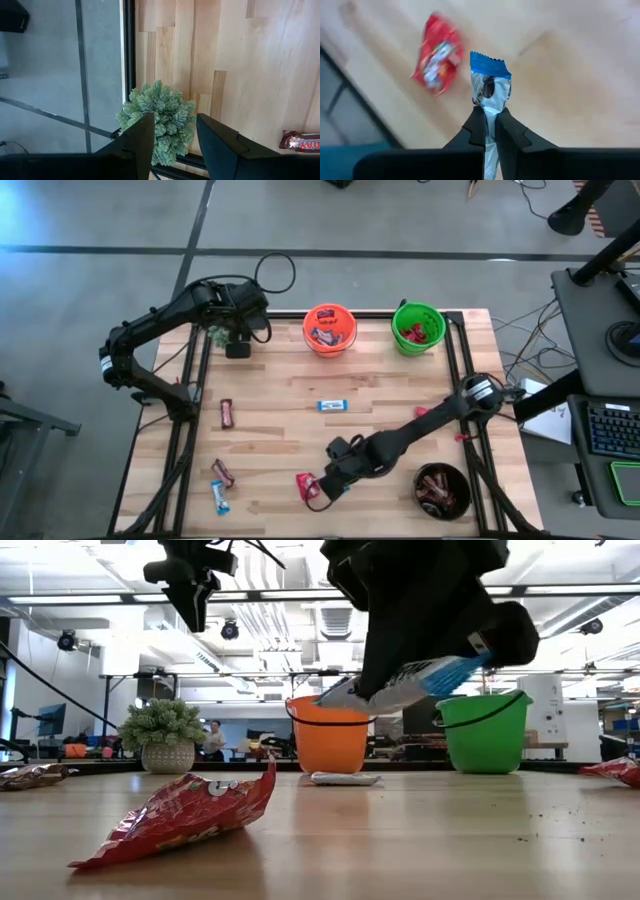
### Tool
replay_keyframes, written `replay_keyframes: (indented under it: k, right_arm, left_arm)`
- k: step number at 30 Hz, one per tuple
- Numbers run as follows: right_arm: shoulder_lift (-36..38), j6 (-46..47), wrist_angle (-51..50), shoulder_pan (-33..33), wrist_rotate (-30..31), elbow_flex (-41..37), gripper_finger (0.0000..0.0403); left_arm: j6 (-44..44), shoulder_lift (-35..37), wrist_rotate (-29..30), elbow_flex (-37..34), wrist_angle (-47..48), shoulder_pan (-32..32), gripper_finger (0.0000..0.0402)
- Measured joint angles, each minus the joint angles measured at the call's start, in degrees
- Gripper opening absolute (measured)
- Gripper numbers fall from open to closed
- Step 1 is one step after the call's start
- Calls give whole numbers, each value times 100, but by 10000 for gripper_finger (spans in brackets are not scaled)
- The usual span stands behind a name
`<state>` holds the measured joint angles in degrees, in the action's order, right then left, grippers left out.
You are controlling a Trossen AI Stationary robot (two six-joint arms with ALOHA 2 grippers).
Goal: Organize candy in baskets
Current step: Put the white chocolate bar into the orange bucket
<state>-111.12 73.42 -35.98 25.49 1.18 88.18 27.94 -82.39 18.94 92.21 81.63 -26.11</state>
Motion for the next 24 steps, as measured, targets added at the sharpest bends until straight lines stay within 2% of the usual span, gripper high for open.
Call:
replay_keyframes:
  k: [11, 24]
  right_arm:
    - [647, -696, -1214, -584, 768, 258, 9]
    - [1165, -2580, -1486, -1929, 798, 263, 9]
  left_arm:
    - [-64, 0, -7, 2, -3, 0, 129]
    - [-229, 0, -6, 1, -14, 0, 129]
